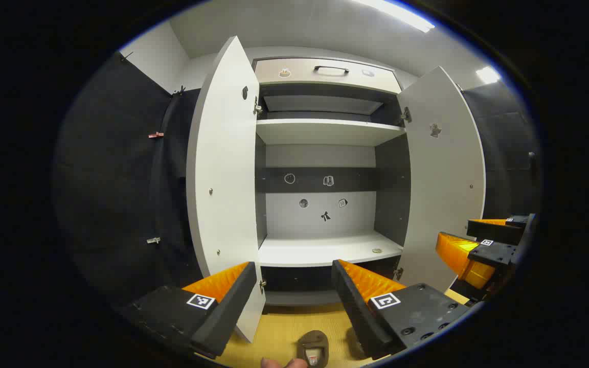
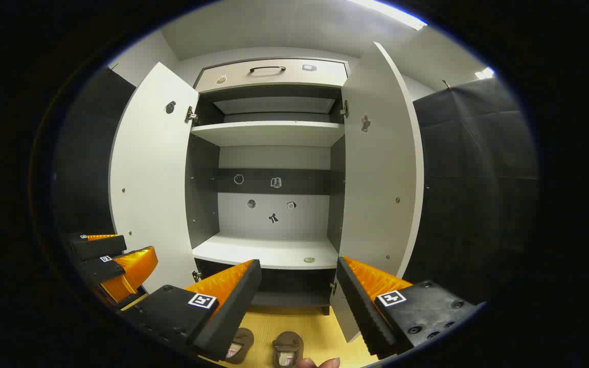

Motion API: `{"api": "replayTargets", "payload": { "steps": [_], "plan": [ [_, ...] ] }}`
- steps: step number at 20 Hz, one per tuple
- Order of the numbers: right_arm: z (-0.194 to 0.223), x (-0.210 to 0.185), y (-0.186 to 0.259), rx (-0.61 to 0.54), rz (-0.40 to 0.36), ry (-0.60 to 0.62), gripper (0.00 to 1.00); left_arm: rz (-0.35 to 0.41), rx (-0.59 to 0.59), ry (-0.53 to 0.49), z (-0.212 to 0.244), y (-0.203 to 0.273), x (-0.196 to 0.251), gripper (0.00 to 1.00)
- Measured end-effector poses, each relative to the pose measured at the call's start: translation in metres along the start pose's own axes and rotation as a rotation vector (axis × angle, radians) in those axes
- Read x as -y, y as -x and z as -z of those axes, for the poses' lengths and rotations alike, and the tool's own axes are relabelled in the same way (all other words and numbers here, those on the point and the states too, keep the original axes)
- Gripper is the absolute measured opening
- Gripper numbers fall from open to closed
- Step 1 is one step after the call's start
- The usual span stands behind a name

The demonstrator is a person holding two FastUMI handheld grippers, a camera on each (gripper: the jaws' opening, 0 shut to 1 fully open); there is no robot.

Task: Grab one shoe with the right hand and put it into the shoe cabinet, grab the other shoe with the left hand and put it into the shoe cabinet; then close the right door with the right hand and the left door with the left hand.

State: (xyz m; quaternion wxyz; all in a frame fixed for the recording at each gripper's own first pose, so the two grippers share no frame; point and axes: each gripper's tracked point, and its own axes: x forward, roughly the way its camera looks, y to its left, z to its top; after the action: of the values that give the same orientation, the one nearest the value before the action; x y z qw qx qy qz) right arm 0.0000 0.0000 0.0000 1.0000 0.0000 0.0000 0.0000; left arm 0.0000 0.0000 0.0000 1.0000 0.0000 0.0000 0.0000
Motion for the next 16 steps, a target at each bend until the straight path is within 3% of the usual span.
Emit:
{"api": "replayTargets", "payload": {
  "steps": [16],
  "plan": [
    [0.015, -0.004, -0.014, -0.024, -0.014, 0.020, 0.98, 0.001, 0.031, 0.001, 0.000, -0.014, 0.000, 0.95]
  ]
}}
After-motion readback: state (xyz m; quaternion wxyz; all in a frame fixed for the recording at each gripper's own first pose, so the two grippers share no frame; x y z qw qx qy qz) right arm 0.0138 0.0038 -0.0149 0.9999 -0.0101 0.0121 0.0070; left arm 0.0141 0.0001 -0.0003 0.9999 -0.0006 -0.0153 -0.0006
